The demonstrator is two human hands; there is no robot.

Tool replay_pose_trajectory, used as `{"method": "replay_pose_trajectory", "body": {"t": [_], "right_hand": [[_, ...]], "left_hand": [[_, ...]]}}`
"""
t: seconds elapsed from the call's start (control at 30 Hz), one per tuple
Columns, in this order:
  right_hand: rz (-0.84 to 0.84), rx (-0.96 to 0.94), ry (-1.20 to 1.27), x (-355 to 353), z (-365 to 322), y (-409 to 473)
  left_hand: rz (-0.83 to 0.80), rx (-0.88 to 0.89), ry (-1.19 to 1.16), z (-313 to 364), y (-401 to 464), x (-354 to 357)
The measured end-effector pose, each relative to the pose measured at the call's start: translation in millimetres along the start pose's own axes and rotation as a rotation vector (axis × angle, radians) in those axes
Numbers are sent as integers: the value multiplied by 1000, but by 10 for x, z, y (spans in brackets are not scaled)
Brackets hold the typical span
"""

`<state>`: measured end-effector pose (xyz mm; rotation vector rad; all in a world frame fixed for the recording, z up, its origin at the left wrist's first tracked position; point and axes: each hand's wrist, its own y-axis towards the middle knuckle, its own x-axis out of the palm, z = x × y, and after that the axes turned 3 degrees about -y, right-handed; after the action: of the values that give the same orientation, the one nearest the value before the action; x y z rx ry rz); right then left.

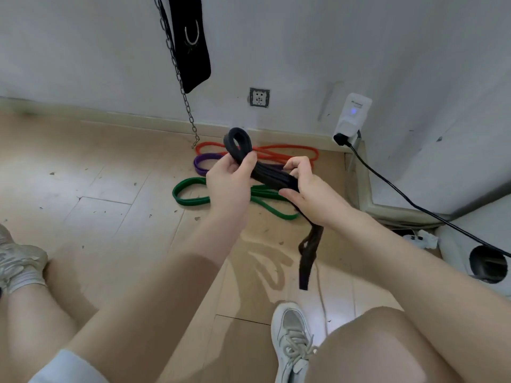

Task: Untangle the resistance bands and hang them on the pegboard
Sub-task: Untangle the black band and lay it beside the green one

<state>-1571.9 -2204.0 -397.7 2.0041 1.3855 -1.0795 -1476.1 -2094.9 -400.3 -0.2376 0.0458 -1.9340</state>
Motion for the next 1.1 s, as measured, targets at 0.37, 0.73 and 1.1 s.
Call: {"method": "replay_pose_trajectory", "body": {"t": [0.37,0.73,1.1], "right_hand": [[-402,-20,-584,2178,611,1504],[-305,-137,-604,3865,583,2436],[-418,-81,-420,3650,750,2278]], "left_hand": [[283,-485,-100,-1913,1396,-1040],[275,-379,489,-2950,2542,-2181],[-66,-100,1285,-2948,2381,-2025]]}}
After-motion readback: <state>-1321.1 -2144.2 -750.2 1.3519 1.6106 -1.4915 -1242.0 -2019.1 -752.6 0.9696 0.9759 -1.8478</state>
